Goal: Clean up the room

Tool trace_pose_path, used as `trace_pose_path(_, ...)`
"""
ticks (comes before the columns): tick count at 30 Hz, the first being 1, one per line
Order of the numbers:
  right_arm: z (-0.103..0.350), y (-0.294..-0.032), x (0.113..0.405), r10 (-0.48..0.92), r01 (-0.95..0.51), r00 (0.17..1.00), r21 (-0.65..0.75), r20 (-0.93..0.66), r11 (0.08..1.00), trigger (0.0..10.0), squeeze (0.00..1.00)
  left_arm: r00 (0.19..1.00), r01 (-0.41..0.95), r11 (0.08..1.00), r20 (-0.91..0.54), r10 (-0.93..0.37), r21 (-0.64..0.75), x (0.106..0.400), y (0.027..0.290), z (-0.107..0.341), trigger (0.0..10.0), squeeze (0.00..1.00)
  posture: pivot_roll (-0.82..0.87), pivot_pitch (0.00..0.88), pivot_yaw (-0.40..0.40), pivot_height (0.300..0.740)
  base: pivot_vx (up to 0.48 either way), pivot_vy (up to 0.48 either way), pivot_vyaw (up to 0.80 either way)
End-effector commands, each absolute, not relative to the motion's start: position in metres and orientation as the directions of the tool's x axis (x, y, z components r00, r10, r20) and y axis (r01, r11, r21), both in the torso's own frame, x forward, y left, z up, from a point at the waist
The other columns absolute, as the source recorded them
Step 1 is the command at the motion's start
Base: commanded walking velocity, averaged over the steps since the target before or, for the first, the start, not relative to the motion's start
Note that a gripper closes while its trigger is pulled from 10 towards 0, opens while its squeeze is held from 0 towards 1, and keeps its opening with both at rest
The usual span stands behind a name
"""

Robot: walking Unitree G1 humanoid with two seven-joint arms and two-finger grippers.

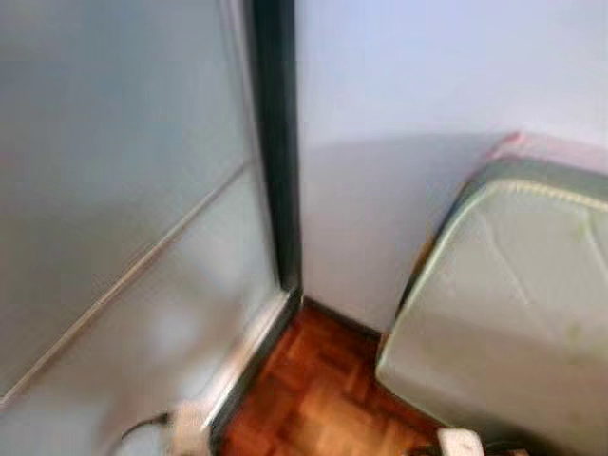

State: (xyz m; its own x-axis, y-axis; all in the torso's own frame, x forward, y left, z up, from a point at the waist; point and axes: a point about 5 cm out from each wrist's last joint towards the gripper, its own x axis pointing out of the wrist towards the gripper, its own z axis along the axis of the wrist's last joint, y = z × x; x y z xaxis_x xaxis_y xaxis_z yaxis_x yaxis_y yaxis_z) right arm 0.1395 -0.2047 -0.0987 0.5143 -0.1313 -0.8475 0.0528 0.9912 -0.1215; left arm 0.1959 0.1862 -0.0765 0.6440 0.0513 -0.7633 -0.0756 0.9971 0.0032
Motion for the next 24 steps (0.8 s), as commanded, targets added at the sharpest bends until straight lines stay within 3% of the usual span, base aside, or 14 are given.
trace_pose_path(1, -0.1006, -0.1986, 0.1369, -0.118, 0.057, 0.506, -0.103, -0.854, 0.993, 10.0, 0.0, 0.61, -0.09, 0.995, -0.788, 0.08, 0.032, 0.184, 0.1982, -0.0812, 10.0, 0.0, -0.05, 0.16, 0.01, 0.74, 0.349, 0.0, 0.0)
trace_pose_path(8, -0.1005, -0.199, 0.137, -0.12, 0.05, 0.507, -0.11, -0.854, 0.993, 10.0, 0.0, 0.609, -0.089, 0.995, -0.789, 0.082, 0.035, 0.1832, 0.1984, -0.0815, 10.0, 0.0, -0.05, 0.16, 0.009, 0.74, 0.344, 0.0, 0.0)
trace_pose_path(24, -0.1007, -0.1968, 0.1375, -0.11, 0.008, 0.507, -0.123, -0.855, 0.992, 10.0, 0.0, 0.606, -0.074, 0.997, -0.792, 0.076, 0.039, 0.1827, 0.1978, -0.082, 10.0, 0.0, -0.05, 0.161, 0.011, 0.74, 0.0, 0.0, 0.0)
